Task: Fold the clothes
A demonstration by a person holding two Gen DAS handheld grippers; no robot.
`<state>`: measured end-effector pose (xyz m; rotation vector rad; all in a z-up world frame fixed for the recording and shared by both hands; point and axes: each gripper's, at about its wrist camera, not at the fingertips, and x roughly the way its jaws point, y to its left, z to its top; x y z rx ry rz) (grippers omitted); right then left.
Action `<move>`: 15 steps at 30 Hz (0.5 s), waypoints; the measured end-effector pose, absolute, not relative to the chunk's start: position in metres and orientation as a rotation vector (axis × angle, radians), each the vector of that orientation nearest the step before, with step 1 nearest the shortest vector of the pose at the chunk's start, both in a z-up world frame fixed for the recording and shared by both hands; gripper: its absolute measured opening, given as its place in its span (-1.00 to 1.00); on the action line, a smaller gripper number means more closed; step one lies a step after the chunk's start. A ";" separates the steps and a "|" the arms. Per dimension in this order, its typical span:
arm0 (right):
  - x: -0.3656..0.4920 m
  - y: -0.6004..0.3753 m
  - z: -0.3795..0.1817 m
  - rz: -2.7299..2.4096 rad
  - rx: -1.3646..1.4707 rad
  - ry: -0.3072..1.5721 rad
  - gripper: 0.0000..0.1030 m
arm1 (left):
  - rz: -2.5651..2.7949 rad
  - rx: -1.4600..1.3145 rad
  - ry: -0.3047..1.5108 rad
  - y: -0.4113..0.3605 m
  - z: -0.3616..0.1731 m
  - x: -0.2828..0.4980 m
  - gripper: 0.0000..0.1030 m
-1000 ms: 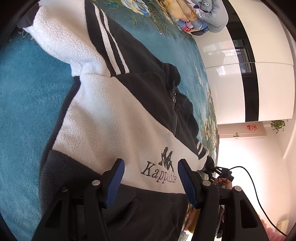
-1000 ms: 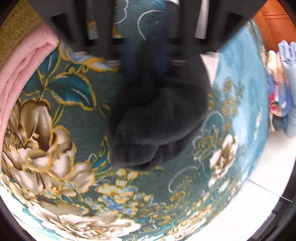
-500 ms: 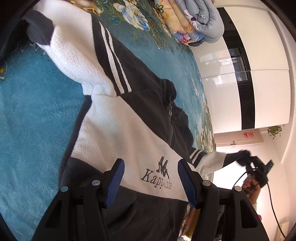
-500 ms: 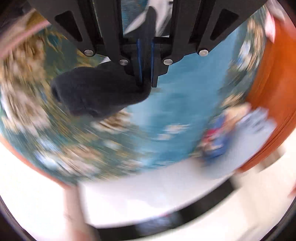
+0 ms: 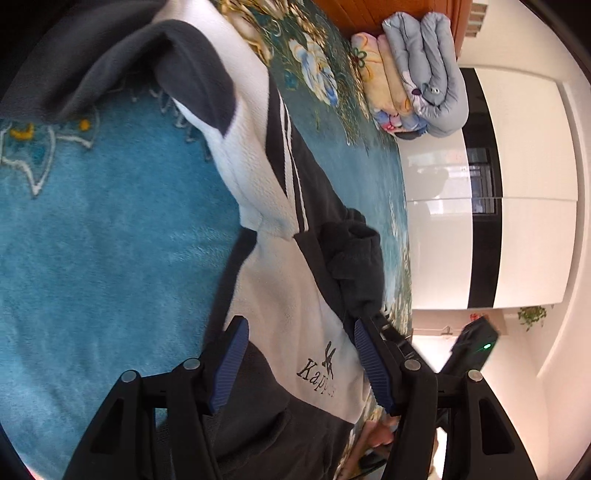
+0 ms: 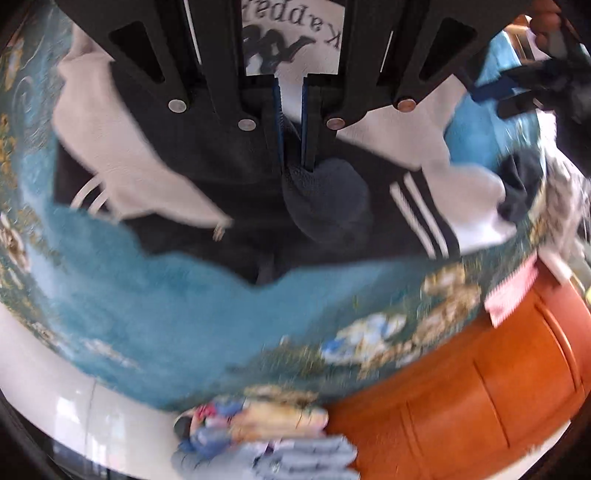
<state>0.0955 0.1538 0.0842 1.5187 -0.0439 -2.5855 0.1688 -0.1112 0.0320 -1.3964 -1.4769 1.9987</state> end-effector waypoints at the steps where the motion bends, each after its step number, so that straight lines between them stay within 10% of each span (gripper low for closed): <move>1: 0.096 0.153 0.079 -2.574 1.540 -0.039 -0.84 | 1.996 -1.391 -1.490 -0.114 0.031 0.169 0.24; 9: 0.106 0.151 0.078 -2.449 1.686 0.025 -0.73 | 2.009 -1.425 -1.503 -0.116 0.026 0.166 0.24; 15: 0.091 0.136 0.090 -2.443 1.620 0.009 -0.15 | 2.157 -1.478 -1.388 -0.120 0.034 0.161 0.24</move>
